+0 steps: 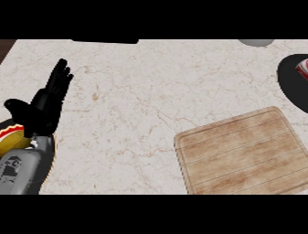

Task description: Pick the can from the cutting board and place it in the pan

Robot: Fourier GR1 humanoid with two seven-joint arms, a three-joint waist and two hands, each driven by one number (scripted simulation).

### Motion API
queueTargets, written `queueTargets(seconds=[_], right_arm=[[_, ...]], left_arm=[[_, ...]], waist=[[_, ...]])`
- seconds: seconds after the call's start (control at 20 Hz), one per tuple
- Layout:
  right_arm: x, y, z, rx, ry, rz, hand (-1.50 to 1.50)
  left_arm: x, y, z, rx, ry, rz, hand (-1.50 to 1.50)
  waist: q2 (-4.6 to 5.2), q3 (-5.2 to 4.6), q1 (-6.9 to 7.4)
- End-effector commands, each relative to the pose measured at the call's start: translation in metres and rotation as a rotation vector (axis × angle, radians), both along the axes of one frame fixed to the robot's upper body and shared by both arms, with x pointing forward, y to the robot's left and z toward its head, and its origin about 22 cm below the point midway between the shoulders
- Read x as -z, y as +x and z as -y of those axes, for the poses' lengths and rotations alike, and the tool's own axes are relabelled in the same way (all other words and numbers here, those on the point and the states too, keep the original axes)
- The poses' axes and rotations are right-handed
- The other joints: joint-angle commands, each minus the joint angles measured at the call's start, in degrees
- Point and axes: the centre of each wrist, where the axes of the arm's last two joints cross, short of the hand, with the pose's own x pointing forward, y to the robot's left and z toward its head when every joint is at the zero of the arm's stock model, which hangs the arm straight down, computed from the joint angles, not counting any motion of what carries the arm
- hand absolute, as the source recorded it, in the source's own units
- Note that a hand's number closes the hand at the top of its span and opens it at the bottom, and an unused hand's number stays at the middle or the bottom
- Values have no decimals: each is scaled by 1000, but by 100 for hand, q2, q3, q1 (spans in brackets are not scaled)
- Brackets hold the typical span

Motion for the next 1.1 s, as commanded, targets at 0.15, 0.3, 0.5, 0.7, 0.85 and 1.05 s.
queueTargets(seconds=[0.15, 0.3, 0.5, 0.7, 0.85, 1.05], right_arm=[[23, -15, 7, -139, 275, 20, -150], [24, -13, 5, -117, 235, 49, -150], [31, -18, 5, -142, 188, 228, -150], [28, -25, 14, -92, 246, 439, -150], [34, -28, 14, -149, 319, 486, -150], [58, -47, 14, -287, 418, 522, -150]], left_arm=[[2, 4, -1, 0, -8, 8, 0], [-1, 6, -4, 2, 2, 10, 0], [1, -1, -4, -6, 7, 4, 0], [12, -9, -16, -19, -17, -35, 0], [7, -10, -23, -34, -2, -8, 0], [-16, 3, -15, -69, -2, -47, 0]], waist=[[7, 3, -51], [25, -1, 52], [-44, -6, -50], [-95, -16, -147], [-145, -36, -213], [-228, -54, -433]])
